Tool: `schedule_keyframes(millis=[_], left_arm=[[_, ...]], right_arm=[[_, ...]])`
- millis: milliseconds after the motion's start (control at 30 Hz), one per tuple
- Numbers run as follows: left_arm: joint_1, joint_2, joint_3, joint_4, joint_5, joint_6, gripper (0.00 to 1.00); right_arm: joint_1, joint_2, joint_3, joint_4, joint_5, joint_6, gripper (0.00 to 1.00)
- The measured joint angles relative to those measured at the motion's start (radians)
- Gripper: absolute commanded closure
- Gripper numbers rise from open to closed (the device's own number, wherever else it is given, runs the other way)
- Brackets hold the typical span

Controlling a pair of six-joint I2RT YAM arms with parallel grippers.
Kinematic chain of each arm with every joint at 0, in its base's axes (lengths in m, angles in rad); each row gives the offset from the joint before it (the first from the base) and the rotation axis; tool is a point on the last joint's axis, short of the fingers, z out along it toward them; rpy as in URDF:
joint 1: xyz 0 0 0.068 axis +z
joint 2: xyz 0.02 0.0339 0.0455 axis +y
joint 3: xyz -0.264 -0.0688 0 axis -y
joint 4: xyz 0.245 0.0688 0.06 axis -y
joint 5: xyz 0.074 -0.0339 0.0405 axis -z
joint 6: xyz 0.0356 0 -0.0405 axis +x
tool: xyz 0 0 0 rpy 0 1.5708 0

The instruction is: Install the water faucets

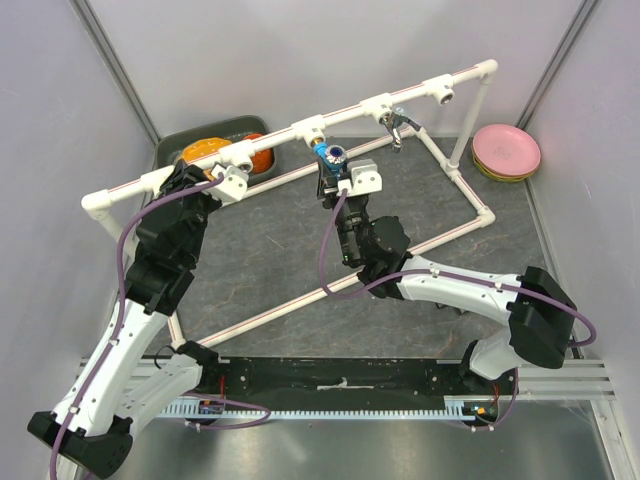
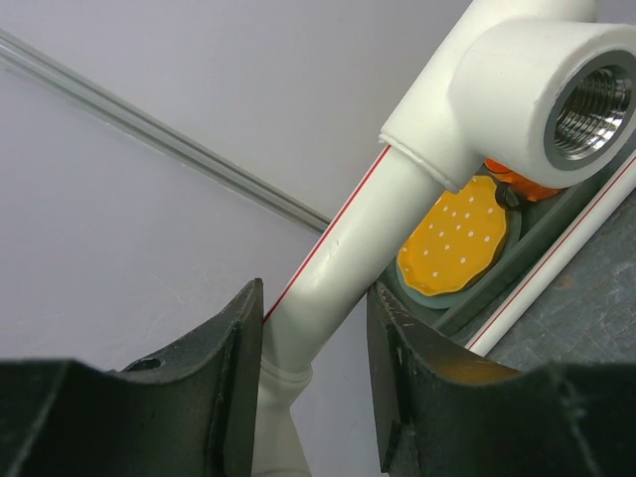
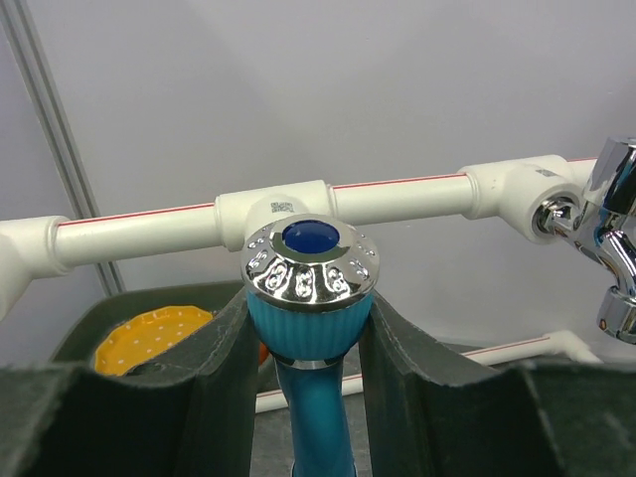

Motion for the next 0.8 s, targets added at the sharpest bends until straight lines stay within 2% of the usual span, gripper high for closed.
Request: schedule_keyframes(millis=[333, 800], left_arm=[[0.003, -0.003, -0.002, 0.0, 0.008, 0.0, 0.68], [0.005, -0.005, -0.003, 0.002, 0.011, -0.001, 0.68]], right_arm=[[0.005, 0.0, 0.066, -0.104, -0.002, -0.095, 1.0], [0.015, 0.033, 0.067, -0.056, -0.049, -0.312, 1.0]])
